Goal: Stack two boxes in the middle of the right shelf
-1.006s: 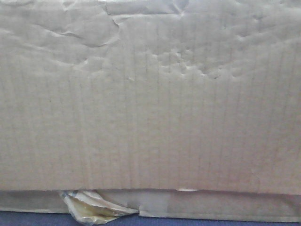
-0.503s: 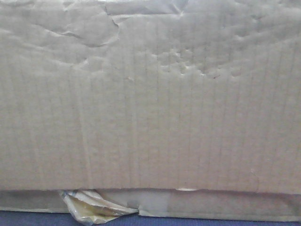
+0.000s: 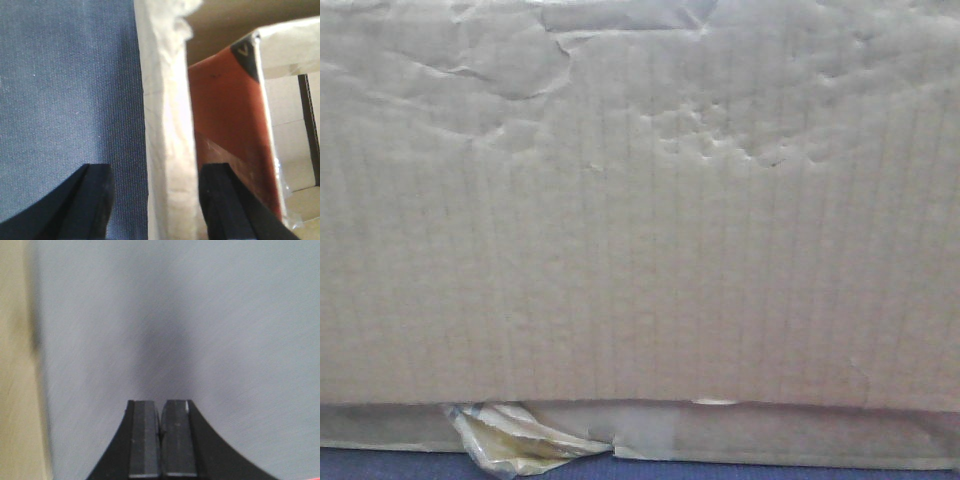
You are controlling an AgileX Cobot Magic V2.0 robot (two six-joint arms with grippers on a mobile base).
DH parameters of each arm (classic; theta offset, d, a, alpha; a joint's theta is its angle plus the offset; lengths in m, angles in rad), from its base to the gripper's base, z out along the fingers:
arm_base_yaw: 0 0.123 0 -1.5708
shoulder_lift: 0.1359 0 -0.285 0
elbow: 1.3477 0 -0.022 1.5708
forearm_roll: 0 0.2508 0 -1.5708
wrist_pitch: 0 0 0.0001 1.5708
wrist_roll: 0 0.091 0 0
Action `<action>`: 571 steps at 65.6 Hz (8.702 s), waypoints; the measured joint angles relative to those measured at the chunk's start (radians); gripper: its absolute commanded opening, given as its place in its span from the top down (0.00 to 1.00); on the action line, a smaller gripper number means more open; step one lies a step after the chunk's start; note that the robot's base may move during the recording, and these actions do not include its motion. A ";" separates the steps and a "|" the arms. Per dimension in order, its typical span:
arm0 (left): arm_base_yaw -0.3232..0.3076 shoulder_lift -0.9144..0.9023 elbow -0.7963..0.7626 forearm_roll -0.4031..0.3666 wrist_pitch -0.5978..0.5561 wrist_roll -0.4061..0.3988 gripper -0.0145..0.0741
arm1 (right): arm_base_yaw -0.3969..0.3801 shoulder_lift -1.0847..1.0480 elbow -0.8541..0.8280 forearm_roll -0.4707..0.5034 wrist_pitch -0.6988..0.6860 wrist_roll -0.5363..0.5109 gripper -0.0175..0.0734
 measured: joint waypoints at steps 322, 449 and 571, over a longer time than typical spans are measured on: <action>-0.106 -0.156 -0.344 0.501 -0.162 -0.281 0.96 | 0.561 0.490 -0.815 -0.546 -0.169 0.383 0.98; -0.106 -0.145 -0.346 0.518 -0.162 -0.284 0.96 | 0.561 0.490 -0.815 -0.561 -0.234 0.379 0.98; -0.106 -0.139 -0.346 0.522 -0.168 -0.286 0.96 | 0.561 0.490 -0.815 -0.567 -0.236 0.378 0.98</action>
